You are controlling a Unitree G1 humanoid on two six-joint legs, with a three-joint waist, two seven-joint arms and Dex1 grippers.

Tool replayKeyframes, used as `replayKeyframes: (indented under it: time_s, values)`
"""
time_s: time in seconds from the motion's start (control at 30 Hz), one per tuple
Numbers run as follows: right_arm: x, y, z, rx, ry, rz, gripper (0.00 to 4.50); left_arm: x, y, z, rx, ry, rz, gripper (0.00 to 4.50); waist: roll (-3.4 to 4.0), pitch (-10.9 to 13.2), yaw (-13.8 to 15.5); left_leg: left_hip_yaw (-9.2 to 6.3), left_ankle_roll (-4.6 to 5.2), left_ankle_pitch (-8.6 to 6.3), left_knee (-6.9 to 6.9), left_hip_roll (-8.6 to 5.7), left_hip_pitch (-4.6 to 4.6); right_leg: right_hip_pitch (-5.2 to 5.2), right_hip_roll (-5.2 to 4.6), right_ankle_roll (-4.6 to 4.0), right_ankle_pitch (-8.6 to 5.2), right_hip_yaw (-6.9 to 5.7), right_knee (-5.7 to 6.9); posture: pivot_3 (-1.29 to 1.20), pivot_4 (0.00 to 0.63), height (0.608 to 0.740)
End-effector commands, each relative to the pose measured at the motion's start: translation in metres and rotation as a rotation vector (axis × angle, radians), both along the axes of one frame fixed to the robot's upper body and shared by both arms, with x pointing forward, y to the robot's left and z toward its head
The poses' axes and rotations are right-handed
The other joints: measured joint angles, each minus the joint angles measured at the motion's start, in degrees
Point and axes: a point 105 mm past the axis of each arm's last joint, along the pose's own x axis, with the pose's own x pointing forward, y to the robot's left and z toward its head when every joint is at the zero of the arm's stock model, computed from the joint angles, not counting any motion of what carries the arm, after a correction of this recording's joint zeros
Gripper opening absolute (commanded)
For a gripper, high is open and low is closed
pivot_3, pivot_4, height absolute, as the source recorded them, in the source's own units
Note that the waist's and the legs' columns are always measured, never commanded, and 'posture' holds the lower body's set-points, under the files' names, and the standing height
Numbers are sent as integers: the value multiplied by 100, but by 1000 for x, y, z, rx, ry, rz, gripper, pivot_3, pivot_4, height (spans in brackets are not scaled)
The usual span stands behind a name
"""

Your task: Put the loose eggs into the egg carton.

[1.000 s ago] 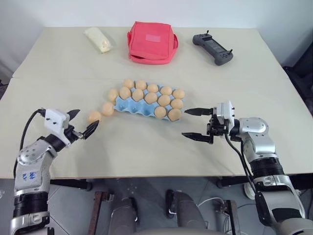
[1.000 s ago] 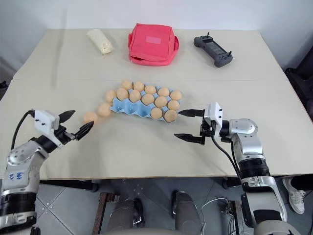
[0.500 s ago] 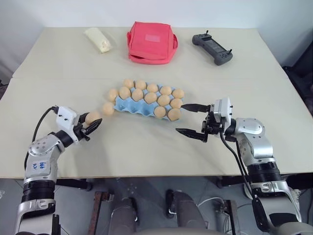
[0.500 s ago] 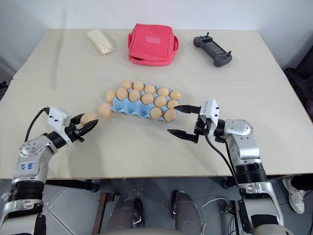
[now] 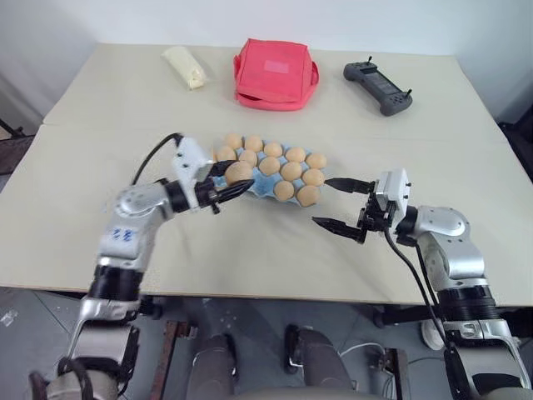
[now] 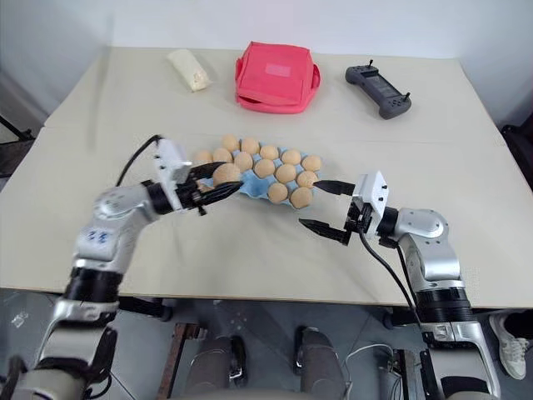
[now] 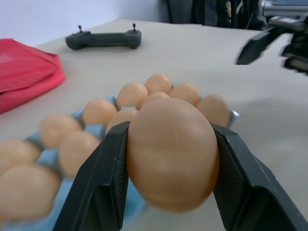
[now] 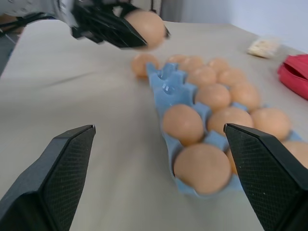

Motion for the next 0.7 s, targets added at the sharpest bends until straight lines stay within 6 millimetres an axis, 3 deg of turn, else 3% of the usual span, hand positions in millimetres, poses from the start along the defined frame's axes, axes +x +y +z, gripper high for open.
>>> replayKeyframes:
  time_s: [0.03, 0.2, 0.33, 0.43, 0.53, 0.63, 0.7]
  values:
    - [-4, -4, 17, 18, -73, -34, 4500, 7, -8, -1, 17, -16, -43, 2259, 0, 0, -63, -4, -2, 0, -1, 0, 0, -1, 1, 0, 0, 0, 0, 0, 150, 740]
    - [-10, -3, 22, 36, -94, -58, 4500, 18, -10, -9, 25, 7, -41, 2259, 0, 0, -67, -2, -7, -1, -7, 4, 0, -6, 9, -1, -1, -6, 1, 0, 150, 740]
    - [-15, -2, 21, 45, -87, -67, 4500, 18, -9, -7, 22, -18, -51, 3112, -1, 1, -45, -8, -3, -3, -1, 2, -1, -2, 4, 0, -1, -4, -1, 0, 150, 740]
    - [-17, -3, 19, 50, -76, -72, 4500, 13, -1, 2, 6, -54, -44, 3112, -1, 1, -50, -15, 3, -4, 2, 0, -5, 0, 1, 5, 2, -3, -6, 0, 150, 740]
    - [-17, -2, 17, 52, -64, -61, 4500, 1, 19, 10, 0, -89, -15, 3112, -1, 1, -80, -21, 3, -5, -4, 1, -4, -1, 2, 7, 3, -1, -10, 0, 150, 740]
    - [-15, 4, 16, 52, -54, -26, 4500, -21, 49, 19, 4, -145, 14, 3619, -1, 1, -127, -18, -1, -6, -10, 9, 0, -4, 9, 5, 2, 0, -8, 0, 150, 740]
    - [-14, 8, 17, 56, -51, -7, 4500, -30, 73, 19, 15, -146, 81, 4221, -1, 1, -128, -18, -4, -7, -9, 12, 1, -4, 11, 3, 0, -1, -3, 0, 150, 740]
